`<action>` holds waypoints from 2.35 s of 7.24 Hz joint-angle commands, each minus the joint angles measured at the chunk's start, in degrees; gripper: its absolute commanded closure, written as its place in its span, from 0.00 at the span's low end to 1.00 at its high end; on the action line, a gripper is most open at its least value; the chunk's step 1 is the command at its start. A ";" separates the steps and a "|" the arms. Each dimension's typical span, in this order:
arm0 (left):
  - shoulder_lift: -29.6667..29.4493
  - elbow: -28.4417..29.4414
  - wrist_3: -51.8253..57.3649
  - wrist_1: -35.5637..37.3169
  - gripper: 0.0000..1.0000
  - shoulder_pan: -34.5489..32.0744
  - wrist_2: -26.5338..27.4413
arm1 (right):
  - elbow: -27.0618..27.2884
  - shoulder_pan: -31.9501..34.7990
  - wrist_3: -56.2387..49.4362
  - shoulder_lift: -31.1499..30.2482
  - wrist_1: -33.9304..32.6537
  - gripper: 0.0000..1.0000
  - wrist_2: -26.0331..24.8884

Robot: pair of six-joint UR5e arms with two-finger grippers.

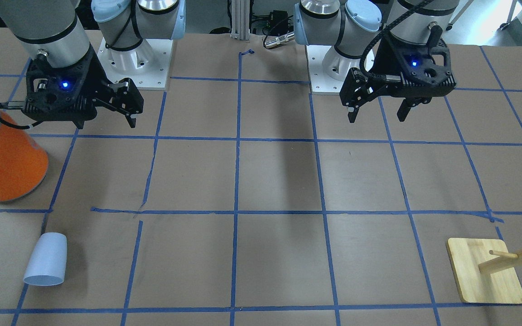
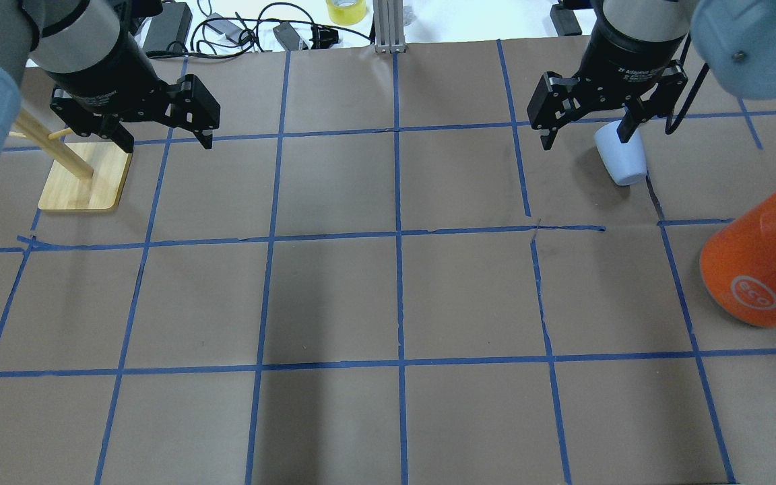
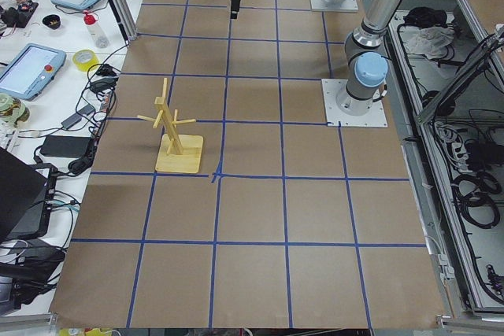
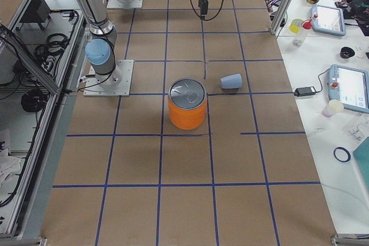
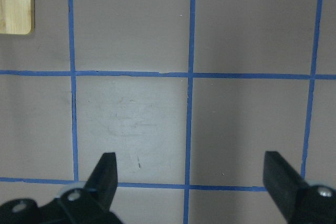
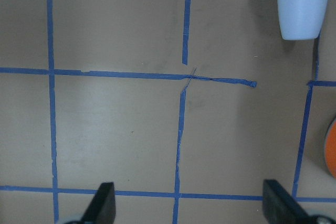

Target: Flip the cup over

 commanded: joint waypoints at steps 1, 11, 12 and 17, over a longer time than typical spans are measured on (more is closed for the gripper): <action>-0.03 -0.02 0.00 0.05 0.00 -0.04 -0.06 | 0.16 -0.02 -0.04 -0.03 -0.16 0.00 -0.04; -0.03 -0.11 -0.08 0.13 0.00 -0.05 -0.50 | 0.61 0.06 -0.22 0.23 -0.60 0.00 -0.21; -0.03 -0.11 0.00 0.13 0.00 -0.05 0.03 | 0.61 0.06 -0.30 0.32 -0.60 0.00 -0.21; -0.03 -0.37 -0.79 0.22 0.00 -0.13 -0.50 | 0.78 -4.48 -0.21 1.20 -0.77 0.00 -1.44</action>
